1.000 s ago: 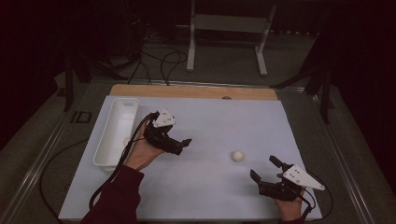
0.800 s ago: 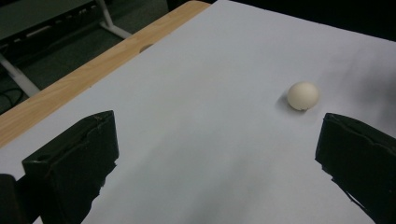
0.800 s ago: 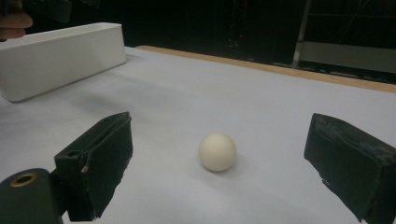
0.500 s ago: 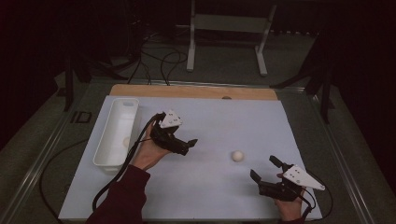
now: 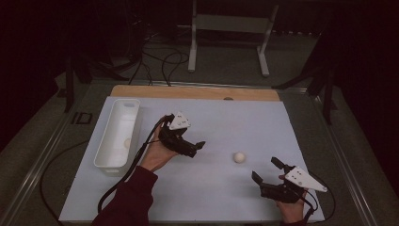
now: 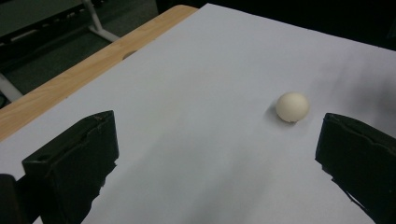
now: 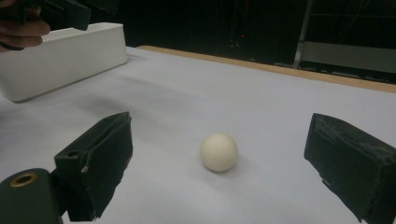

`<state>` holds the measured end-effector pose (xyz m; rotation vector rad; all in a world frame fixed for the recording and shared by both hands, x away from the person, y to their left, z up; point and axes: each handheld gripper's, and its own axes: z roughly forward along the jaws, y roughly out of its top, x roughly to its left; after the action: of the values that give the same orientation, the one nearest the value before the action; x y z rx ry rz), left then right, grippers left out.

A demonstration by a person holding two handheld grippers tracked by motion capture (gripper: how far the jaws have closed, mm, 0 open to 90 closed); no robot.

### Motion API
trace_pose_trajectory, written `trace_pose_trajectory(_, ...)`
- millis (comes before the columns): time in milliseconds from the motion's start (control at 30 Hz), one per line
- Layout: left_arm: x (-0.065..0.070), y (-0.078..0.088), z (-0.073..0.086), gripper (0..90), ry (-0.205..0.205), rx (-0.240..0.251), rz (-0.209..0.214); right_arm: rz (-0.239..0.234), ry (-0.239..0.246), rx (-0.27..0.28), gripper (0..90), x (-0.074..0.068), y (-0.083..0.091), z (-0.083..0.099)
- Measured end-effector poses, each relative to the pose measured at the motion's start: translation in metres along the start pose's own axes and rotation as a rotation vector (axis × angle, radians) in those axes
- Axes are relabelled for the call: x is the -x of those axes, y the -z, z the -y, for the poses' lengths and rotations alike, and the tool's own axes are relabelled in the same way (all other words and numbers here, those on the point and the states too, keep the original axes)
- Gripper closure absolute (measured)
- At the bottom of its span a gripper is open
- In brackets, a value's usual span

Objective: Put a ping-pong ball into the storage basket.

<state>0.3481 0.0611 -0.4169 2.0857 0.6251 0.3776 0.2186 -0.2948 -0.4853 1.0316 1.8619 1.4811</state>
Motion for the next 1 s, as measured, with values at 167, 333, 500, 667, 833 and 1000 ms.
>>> trace_pose_trajectory(167, 0.004, -0.006, -0.004, 0.0, -0.003, -0.002, 0.018, -0.001, 0.000, 0.000, 7.4, 0.000, 0.000, 0.000)
trace_pose_trajectory(333, 0.008, -0.014, -0.005, 0.0, -0.007, -0.010, 0.029, -0.004, 0.003, 0.001, 7.4, 0.000, -0.001, 0.000)
trace_pose_trajectory(500, 0.009, -0.020, -0.005, 0.0, -0.004, -0.015, 0.042, -0.004, 0.002, 0.001, 7.4, 0.000, -0.001, 0.000)
trace_pose_trajectory(667, 0.012, -0.026, -0.006, 0.0, -0.005, -0.016, 0.051, -0.006, 0.003, 0.000, 7.4, 0.000, -0.001, 0.000)
trace_pose_trajectory(833, 0.015, -0.031, -0.007, 0.0, -0.001, -0.012, 0.057, -0.007, 0.002, 0.001, 7.4, 0.000, -0.001, 0.000)
trace_pose_trajectory(1000, 0.017, -0.037, -0.007, 0.0, -0.011, -0.023, 0.060, -0.009, 0.000, 0.003, 7.3, 0.000, -0.001, 0.000)
